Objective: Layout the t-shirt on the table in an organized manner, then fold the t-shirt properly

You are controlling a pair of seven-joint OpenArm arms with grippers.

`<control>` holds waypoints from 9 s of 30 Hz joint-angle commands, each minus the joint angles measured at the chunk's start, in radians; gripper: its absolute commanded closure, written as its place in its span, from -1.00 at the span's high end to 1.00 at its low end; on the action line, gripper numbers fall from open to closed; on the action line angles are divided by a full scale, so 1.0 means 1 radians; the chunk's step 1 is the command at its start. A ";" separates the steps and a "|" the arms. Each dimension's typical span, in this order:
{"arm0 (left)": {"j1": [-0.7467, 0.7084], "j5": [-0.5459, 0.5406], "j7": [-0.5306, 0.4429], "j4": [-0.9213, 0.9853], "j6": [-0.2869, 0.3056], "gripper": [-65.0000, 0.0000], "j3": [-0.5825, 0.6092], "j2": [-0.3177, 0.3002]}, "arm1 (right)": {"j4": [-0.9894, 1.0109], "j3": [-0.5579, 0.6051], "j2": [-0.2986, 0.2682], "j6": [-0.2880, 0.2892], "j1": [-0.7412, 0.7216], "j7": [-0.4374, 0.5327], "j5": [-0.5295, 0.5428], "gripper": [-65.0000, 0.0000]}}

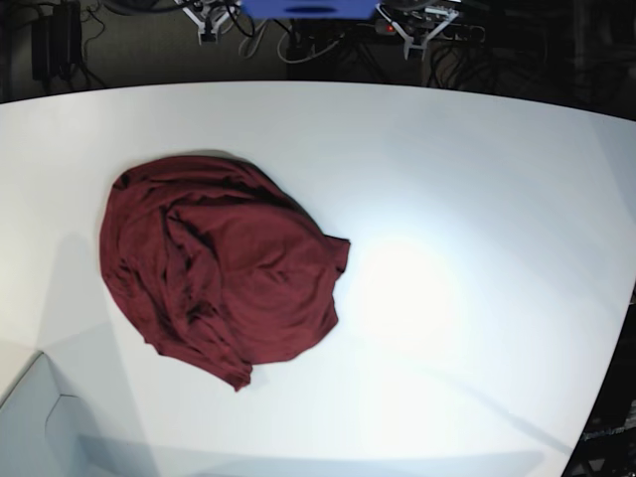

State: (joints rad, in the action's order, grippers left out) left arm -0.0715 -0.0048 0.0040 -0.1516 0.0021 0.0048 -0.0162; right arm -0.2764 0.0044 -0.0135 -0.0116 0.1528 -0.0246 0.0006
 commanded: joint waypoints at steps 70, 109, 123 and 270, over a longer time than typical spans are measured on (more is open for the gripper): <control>0.039 -0.315 0.475 -1.321 -0.006 0.30 0.004 0.003 | -1.753 -0.027 -0.127 0.015 0.603 -0.288 0.003 -1.00; 0.048 -0.323 0.284 -1.236 -0.012 -0.99 0.206 -0.083 | -1.753 -0.063 -0.142 0.015 0.612 -0.289 0.003 -1.00; -0.135 -0.323 0.393 -1.669 -0.004 -0.99 -0.271 -0.153 | -1.753 -0.057 -0.136 0.015 0.611 -0.289 0.005 -1.00; 0.000 -0.530 0.561 -1.502 -0.006 0.09 -0.770 -0.147 | -1.487 -0.045 -0.072 0.175 0.008 -0.817 0.005 -1.00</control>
State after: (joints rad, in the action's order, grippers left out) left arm -0.0776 -0.5251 0.5884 -1.6257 -0.0044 -0.7624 -0.1474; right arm -1.7428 -0.0372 -0.0814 0.1612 0.1673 -0.8558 0.0044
